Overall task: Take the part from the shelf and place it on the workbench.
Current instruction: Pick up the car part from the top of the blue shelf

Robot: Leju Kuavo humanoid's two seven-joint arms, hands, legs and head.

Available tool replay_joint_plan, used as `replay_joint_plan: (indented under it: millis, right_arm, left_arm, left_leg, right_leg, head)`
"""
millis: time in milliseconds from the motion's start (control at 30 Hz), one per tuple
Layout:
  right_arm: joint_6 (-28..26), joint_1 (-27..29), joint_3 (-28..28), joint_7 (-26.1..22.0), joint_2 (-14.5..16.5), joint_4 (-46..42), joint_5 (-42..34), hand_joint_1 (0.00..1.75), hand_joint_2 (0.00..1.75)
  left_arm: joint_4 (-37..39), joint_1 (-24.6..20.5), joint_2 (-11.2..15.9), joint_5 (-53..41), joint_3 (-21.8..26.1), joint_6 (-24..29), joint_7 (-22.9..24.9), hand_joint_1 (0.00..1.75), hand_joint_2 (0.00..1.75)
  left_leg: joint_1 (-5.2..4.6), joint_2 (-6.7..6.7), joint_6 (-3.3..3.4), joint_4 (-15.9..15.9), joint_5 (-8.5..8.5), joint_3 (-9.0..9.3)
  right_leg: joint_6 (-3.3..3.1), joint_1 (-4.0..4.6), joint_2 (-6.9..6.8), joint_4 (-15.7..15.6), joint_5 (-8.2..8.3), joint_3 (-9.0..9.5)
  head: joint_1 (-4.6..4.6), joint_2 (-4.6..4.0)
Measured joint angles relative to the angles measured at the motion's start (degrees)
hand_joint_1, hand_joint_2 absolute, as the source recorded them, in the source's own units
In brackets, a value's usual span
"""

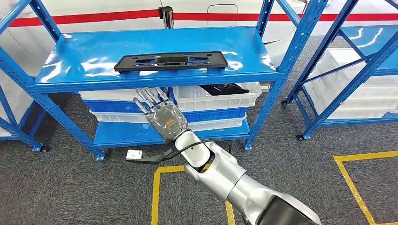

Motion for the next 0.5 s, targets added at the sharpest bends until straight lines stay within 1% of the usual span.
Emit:
replay_joint_plan:
  millis: [500]
  right_arm:
    - [-0.32,-1.59,-1.78,0.52,1.07,4.39,0.05,0.0,1.75]
  left_arm:
    - [0.03,0.01,-0.09,-0.07,-0.01,0.51,-0.38,0.0,0.0]
  left_leg:
    - [0.0,0.0,0.0,0.0,0.0,0.0]
  right_leg:
    - [0.0,0.0,0.0,0.0,0.0,-0.01]
  head:
    - [-0.01,0.0]
